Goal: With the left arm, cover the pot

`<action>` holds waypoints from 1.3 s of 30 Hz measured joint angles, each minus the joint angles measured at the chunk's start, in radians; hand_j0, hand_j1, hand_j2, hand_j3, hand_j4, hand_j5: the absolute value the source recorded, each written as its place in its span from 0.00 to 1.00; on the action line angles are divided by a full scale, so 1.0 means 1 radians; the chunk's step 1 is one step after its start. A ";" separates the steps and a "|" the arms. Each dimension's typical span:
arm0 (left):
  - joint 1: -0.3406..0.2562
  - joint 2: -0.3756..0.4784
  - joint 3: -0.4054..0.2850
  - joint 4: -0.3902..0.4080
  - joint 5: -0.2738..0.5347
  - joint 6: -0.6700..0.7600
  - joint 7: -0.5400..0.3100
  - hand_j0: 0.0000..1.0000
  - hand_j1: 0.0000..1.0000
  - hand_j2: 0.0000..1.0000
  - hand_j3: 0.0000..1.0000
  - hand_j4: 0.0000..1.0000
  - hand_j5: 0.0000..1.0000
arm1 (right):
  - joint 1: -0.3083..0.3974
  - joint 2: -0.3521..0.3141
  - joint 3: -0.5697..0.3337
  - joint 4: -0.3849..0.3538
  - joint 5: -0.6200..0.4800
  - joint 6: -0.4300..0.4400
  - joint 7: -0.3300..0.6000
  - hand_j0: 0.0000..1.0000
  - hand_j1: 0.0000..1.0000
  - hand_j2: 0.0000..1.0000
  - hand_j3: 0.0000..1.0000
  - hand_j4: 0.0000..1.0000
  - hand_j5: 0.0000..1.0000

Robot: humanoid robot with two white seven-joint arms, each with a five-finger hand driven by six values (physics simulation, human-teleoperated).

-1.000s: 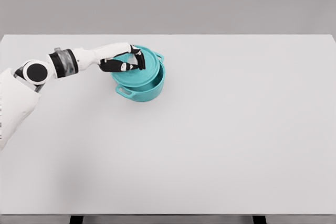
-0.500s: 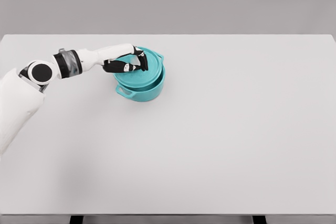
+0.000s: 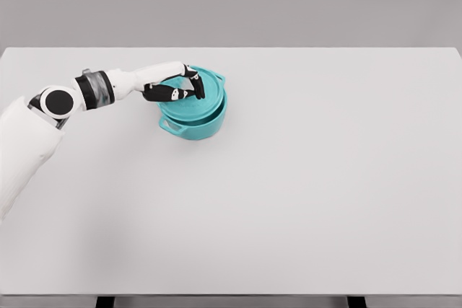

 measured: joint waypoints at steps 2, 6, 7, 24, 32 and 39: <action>0.000 0.000 0.000 0.000 -0.001 -0.001 0.000 0.42 0.42 0.42 0.42 0.42 0.42 | 0.000 0.000 0.000 0.000 0.000 0.000 0.000 1.00 1.00 1.00 1.00 1.00 1.00; -0.003 0.000 -0.002 -0.004 -0.007 -0.005 -0.005 0.42 0.42 0.42 0.42 0.42 0.42 | 0.000 0.000 0.000 0.000 0.000 0.000 0.000 1.00 1.00 1.00 1.00 1.00 1.00; -0.003 0.000 -0.002 -0.005 -0.008 -0.006 -0.005 0.42 0.42 0.42 0.42 0.42 0.42 | 0.000 0.000 0.000 0.000 0.000 0.000 0.000 1.00 1.00 1.00 1.00 1.00 1.00; -0.008 0.004 -0.003 -0.001 -0.010 -0.008 -0.008 0.42 0.42 0.42 0.42 0.42 0.42 | 0.000 0.000 0.000 0.000 0.000 0.000 0.000 1.00 1.00 1.00 1.00 1.00 1.00; -0.012 0.006 -0.002 0.015 -0.005 -0.006 -0.006 0.42 0.42 0.42 0.42 0.42 0.42 | 0.000 0.000 0.000 0.000 0.000 0.000 0.000 1.00 1.00 1.00 1.00 1.00 1.00; -0.005 0.004 -0.001 0.012 0.005 -0.006 -0.001 0.42 0.42 0.42 0.42 0.42 0.42 | 0.000 0.000 0.000 0.000 0.000 0.000 0.000 1.00 1.00 1.00 1.00 1.00 1.00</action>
